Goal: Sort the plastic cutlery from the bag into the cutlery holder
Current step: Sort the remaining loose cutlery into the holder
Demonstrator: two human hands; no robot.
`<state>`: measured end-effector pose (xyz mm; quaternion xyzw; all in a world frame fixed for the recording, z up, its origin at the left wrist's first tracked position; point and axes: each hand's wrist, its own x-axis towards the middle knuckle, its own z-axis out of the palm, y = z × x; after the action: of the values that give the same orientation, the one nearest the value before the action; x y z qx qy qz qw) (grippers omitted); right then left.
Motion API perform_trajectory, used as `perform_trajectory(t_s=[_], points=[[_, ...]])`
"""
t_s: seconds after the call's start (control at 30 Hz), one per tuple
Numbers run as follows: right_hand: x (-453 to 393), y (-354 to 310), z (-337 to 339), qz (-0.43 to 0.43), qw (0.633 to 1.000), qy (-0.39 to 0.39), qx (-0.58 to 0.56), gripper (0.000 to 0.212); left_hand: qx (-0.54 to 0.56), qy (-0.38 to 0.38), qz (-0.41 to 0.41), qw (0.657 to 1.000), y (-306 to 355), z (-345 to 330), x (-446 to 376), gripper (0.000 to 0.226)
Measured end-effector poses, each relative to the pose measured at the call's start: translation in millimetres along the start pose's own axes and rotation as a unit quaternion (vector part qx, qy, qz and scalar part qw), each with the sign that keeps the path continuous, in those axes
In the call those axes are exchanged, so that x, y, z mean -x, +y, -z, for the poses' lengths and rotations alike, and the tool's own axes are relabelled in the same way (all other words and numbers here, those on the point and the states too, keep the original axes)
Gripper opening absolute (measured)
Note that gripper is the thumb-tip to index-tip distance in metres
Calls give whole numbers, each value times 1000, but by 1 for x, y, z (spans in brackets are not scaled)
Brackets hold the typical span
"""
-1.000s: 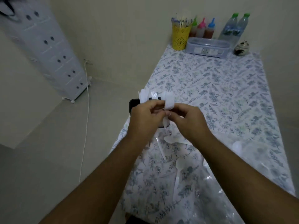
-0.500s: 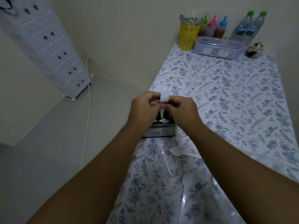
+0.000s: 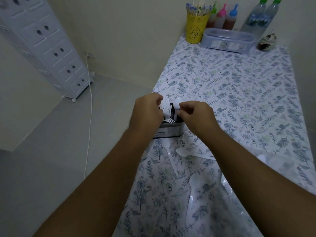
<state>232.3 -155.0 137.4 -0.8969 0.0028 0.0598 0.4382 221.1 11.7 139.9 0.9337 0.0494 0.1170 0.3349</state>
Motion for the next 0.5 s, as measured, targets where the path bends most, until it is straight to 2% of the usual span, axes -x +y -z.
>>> perform_trajectory(t_s=[0.1, 0.17, 0.23, 0.3, 0.4, 0.5], points=[[25, 17, 3, -4, 1000, -1, -15, 27, 41, 28, -3, 999, 9, 4, 42, 25], [44, 36, 1, -22, 1000, -8, -12, 27, 52, 10, 18, 998, 8, -8, 76, 18], [66, 57, -6, -53, 998, -25, -12, 27, 48, -46, 89, 994, -2, -32, 104, 10], [87, 78, -13, -84, 995, -50, -19, 27, 36, -119, 183, 975, -16, -63, 125, 4], [115, 104, -20, -124, 989, -70, -31, 24, -12, -181, 235, 955, -36, -102, 141, 27], [135, 121, -19, -151, 985, -80, -32, 21, -47, -184, 239, 952, -43, -115, 146, 36]])
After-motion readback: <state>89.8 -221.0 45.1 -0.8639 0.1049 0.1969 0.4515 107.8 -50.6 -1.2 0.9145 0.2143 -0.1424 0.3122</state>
